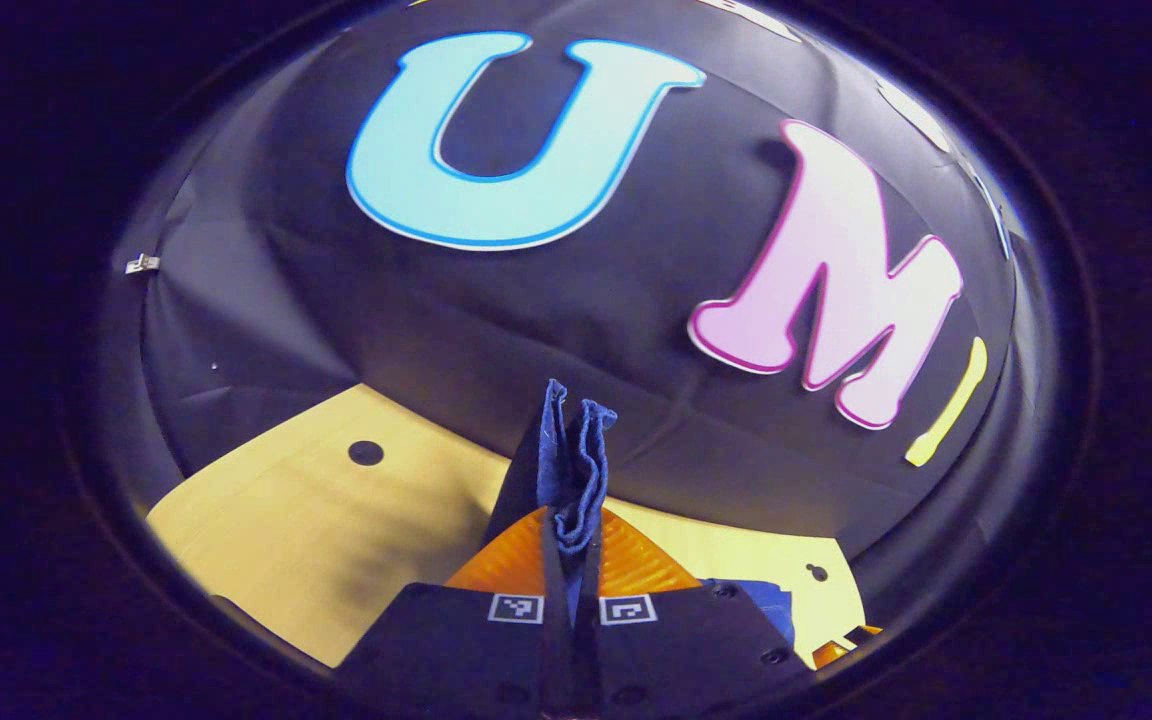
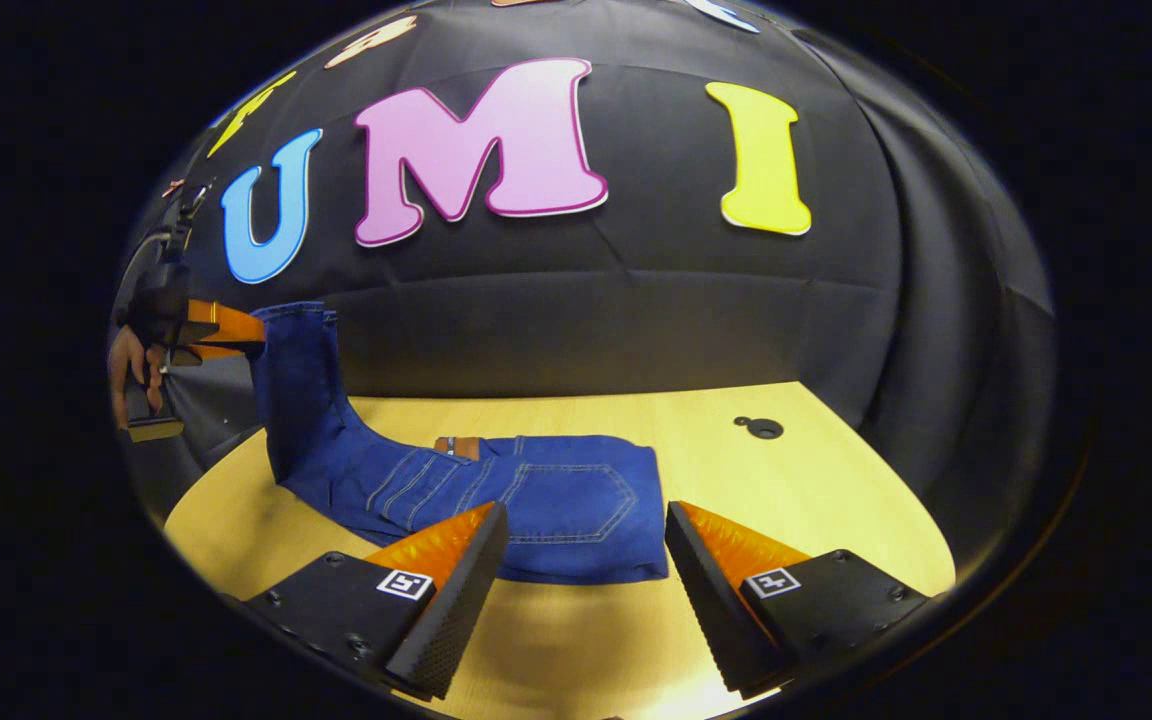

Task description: Grasp the waist and the cuffs of the jeans and fold them to make the two legs overlap; first hold the waist and fold one-third of the jeans toward the cuffs, then hold the cuffs and fold the remaining one-third in the same direction to finish folding.

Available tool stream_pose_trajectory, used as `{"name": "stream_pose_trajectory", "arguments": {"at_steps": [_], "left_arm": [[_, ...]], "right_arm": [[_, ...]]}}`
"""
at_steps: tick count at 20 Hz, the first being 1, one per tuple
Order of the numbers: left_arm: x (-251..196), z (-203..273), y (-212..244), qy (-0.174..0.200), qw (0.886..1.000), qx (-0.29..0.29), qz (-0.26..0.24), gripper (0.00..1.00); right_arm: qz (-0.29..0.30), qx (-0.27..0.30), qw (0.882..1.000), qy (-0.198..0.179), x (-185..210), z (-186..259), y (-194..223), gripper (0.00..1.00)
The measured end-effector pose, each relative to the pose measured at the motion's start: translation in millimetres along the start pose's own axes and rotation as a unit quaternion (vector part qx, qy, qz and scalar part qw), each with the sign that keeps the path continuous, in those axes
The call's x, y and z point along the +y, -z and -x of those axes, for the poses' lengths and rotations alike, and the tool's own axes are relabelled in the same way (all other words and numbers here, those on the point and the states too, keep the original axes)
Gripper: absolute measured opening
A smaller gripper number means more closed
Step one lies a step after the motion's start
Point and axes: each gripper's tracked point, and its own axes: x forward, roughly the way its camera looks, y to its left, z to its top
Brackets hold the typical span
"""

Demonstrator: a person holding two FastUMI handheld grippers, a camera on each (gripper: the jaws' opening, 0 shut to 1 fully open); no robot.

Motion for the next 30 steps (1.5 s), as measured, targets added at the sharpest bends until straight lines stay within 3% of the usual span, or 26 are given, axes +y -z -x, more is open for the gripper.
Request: {"name": "stream_pose_trajectory", "arguments": {"at_steps": [8,12,16,18,19,20,21,22,25,30], "left_arm": [[-200,-25,97,0.112,0.990,0.072,-0.044,0.06],[-233,-49,173,0.129,0.979,0.133,-0.082,0.06],[-235,-62,210,0.132,0.972,0.168,-0.100,0.10],[-241,-56,223,0.149,0.967,0.184,-0.090,0.18],[-243,-47,223,0.162,0.965,0.185,-0.085,0.30],[-247,-48,224,0.171,0.965,0.180,-0.083,0.31],[-247,-43,219,0.181,0.965,0.169,-0.087,0.58],[-246,-33,210,0.188,0.965,0.159,-0.094,0.77],[-236,8,181,0.196,0.965,0.127,-0.120,0.96],[-193,106,102,0.186,0.971,0.038,-0.143,0.96]], "right_arm": [[0.002,-0.012,0.998,0.068,-76,41,-15,0.97],[-0.017,-0.007,0.995,0.096,-99,58,-6,0.97],[-0.027,0.002,0.993,0.111,-113,78,10,0.97],[-0.034,0.006,0.993,0.114,-112,86,17,1.00],[-0.036,0.006,0.993,0.113,-110,90,17,0.97],[-0.035,0.005,0.993,0.113,-108,94,16,0.97],[-0.033,0.003,0.993,0.113,-105,99,14,1.00],[-0.031,0.000,0.993,0.110,-101,104,11,0.97],[-0.028,-0.015,0.994,0.100,-85,119,-7,0.96],[-0.027,-0.069,0.993,0.091,-52,163,-60,0.96]]}}
